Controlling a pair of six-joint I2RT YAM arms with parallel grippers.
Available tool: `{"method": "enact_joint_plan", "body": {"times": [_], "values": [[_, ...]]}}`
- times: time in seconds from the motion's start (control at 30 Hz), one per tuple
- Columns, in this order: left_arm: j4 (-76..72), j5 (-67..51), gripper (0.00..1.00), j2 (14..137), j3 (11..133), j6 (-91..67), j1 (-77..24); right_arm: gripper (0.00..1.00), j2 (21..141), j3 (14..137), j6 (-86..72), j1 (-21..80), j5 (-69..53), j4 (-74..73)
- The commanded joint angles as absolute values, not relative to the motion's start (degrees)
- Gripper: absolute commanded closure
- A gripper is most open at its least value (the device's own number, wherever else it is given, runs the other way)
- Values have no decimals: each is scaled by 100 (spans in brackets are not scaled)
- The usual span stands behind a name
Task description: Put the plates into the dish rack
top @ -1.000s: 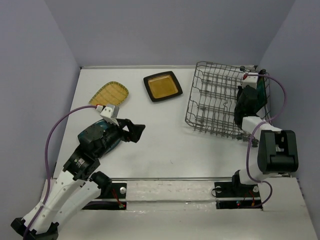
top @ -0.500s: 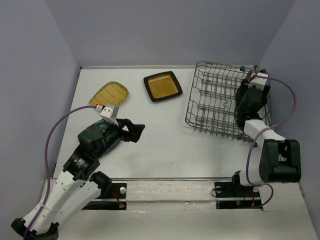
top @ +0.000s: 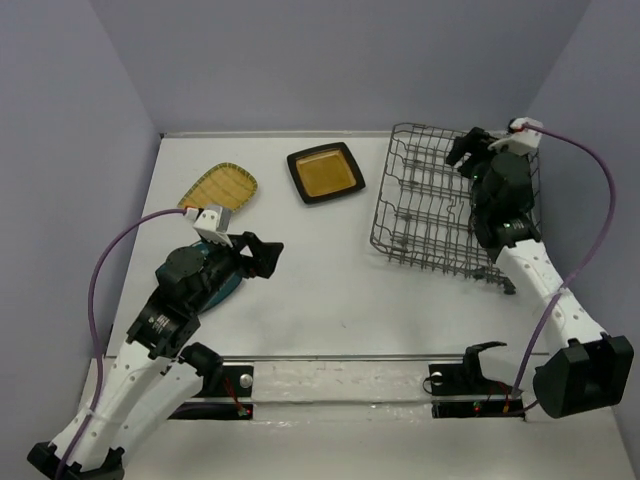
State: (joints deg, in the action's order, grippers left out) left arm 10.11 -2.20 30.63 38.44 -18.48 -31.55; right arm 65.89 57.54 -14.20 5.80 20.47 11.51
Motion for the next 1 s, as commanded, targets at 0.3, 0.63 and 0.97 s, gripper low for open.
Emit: {"method": "enact_joint_plan", "body": {"times": [0.3,0.63,0.97], "values": [[668,632,1,2980,4034,-1925,-2242,47,8725,6213,-3330,4024,-236,1186],[607,467,1,3243,4008,-1969,-1617,47,11635,7943,-4201,5334,-1186,1634],[545,176,1,3419,3990,-2021,-1564,47,13420,9114,-5246,5704,-2117,2003]]}}
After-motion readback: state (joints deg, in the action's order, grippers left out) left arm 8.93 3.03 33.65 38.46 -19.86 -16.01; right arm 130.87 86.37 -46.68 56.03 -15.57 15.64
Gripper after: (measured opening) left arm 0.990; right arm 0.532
